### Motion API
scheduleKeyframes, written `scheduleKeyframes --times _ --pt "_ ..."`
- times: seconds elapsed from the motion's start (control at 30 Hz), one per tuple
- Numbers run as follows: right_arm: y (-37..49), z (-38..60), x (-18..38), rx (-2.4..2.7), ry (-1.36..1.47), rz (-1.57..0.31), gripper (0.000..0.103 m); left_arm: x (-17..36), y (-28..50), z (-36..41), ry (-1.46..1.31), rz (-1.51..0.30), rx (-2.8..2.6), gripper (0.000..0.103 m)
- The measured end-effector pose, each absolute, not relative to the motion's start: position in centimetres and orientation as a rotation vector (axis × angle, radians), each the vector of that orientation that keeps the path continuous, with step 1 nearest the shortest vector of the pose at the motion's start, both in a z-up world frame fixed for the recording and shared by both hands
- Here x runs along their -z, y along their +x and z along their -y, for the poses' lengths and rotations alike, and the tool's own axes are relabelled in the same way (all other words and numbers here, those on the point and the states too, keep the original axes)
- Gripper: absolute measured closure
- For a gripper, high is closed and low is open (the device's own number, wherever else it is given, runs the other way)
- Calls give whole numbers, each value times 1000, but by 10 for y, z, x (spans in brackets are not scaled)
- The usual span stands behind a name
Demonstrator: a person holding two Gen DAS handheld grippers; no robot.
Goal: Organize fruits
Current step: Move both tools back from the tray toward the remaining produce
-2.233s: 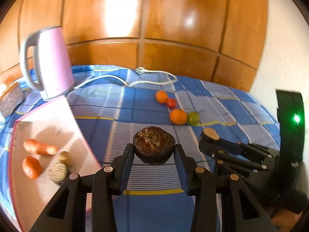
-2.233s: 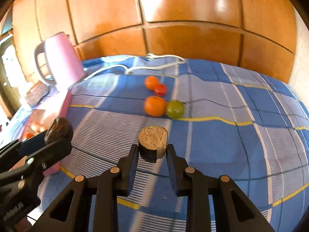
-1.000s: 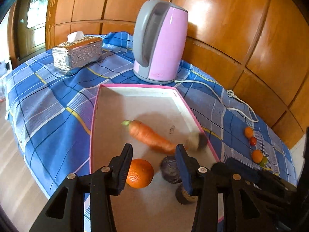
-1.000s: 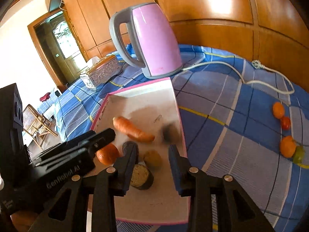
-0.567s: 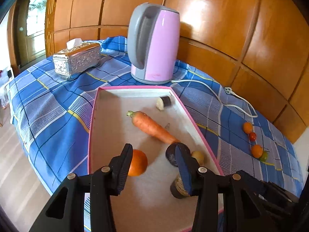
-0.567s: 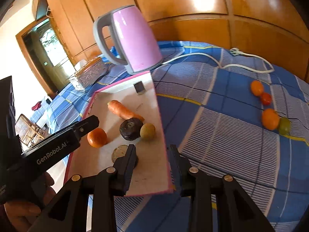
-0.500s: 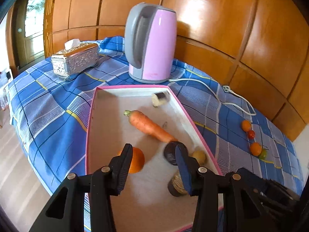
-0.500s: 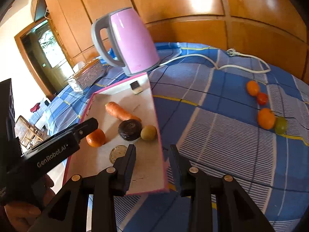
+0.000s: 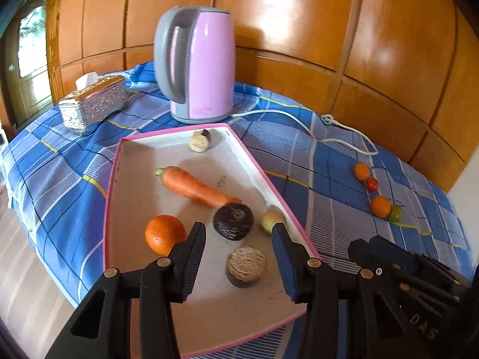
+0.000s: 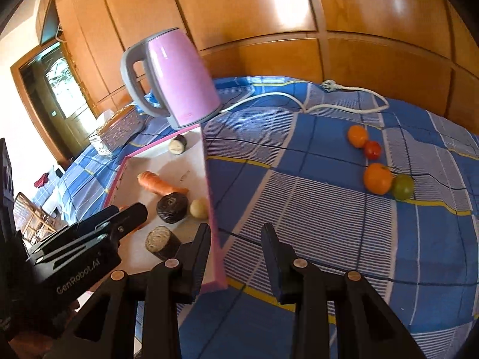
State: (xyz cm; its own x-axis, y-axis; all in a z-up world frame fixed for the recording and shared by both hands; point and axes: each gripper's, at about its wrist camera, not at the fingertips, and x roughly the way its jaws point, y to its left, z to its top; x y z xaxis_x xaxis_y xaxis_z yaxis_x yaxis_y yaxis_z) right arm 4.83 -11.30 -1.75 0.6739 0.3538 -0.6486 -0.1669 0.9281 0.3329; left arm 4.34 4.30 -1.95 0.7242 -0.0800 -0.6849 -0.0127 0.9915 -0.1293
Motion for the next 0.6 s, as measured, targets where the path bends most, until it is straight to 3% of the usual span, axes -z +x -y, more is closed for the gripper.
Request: scheduleKeyframes --times 0.6 --pt "42 202 47 -45 385 -809 68 24 46 19 -30 -792 211 56"
